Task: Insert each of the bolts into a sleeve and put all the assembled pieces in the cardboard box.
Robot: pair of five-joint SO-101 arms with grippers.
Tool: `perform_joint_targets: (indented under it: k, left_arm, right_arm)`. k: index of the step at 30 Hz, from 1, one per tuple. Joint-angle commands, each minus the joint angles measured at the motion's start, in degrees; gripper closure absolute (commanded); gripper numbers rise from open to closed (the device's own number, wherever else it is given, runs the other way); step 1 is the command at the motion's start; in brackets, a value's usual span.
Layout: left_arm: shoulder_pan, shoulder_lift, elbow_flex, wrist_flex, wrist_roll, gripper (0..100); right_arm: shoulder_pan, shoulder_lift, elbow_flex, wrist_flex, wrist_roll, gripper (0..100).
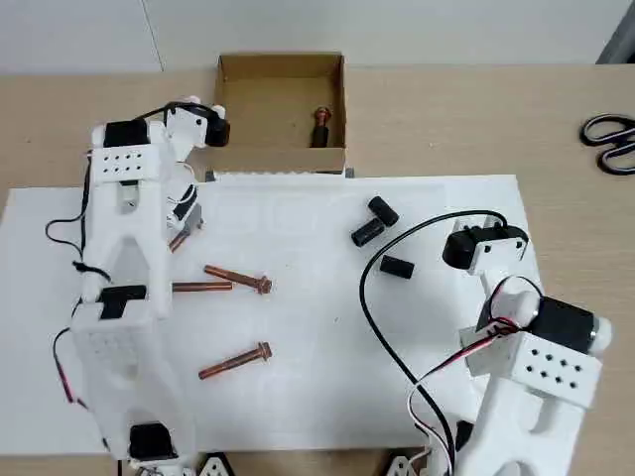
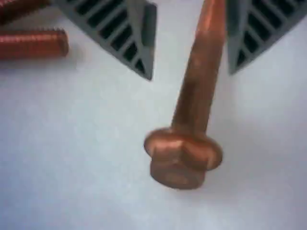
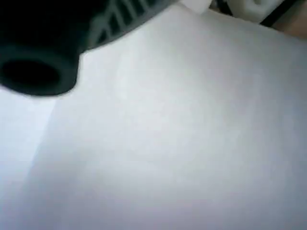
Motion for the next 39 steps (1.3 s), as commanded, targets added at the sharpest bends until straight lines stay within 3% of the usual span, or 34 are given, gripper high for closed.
perform_joint_targets:
  k: [1,19,25,30,39]
  left_arm:
    - [-0.09,1.93,-4.53,0.35,-0.44,90]
    - [0.0,15.3,-15.69,0.18,-0.97,90]
    - [2.81,19.25,-17.36,0.44,-0.88,91]
    - [4.22,19.78,-17.1,0.62,-0.79,99]
    - [3.78,17.41,-18.59,4.22,0.09,99]
  right_arm:
    - [0.57,-1.19,-0.26,-0.31,0.26,99.4]
    - [0.48,-1.19,-0.35,-0.48,0.26,99.5]
    - [0.48,-1.36,-0.35,-0.31,0.26,99.5]
    - [0.48,-1.54,-0.35,-0.22,0.26,99.5]
    - [0.4,-1.63,-1.58,0.13,0.26,99.5]
